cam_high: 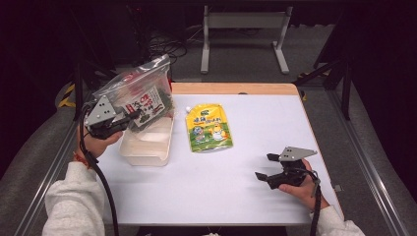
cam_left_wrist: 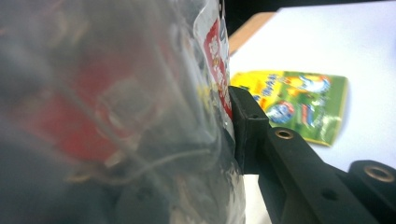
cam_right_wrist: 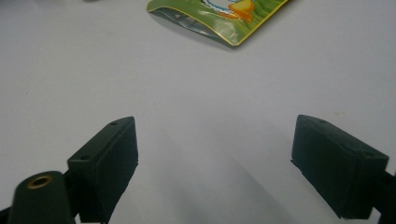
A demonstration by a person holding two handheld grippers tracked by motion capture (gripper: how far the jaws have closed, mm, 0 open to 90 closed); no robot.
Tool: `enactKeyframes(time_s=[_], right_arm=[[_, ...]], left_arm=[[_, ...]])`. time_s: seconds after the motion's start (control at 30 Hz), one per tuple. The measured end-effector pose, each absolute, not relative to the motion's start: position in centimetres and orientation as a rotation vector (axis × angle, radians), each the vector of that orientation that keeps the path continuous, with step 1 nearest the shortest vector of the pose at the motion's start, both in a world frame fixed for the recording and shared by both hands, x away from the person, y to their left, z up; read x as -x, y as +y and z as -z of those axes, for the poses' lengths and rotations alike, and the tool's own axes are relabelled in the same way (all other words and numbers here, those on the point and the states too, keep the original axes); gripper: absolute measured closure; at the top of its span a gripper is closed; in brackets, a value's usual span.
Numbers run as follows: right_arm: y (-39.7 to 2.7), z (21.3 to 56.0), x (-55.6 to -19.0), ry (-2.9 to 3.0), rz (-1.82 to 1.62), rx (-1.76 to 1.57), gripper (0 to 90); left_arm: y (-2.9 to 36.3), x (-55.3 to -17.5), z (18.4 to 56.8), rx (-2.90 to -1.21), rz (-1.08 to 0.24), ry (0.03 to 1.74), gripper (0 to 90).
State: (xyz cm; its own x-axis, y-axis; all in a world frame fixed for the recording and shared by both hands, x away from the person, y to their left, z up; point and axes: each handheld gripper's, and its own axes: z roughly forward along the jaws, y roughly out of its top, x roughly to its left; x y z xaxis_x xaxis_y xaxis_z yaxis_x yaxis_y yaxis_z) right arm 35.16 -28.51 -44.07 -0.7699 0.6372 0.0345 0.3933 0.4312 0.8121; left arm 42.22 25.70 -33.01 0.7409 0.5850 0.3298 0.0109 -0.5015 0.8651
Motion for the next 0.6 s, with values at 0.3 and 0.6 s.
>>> enactKeyframes(time_s=[0.3,0.6], right_arm=[[-28.2,44.3,-35.1,2.432,-1.231,-0.892,14.7],[-28.1,44.4,-35.2,2.452,-1.22,-0.889,14.8]], left_arm=[[27.0,-42.7,33.5,-2.046,-0.716,0.445,73.4],[27.5,-43.2,34.1,-2.059,-0.634,0.479,74.0]])
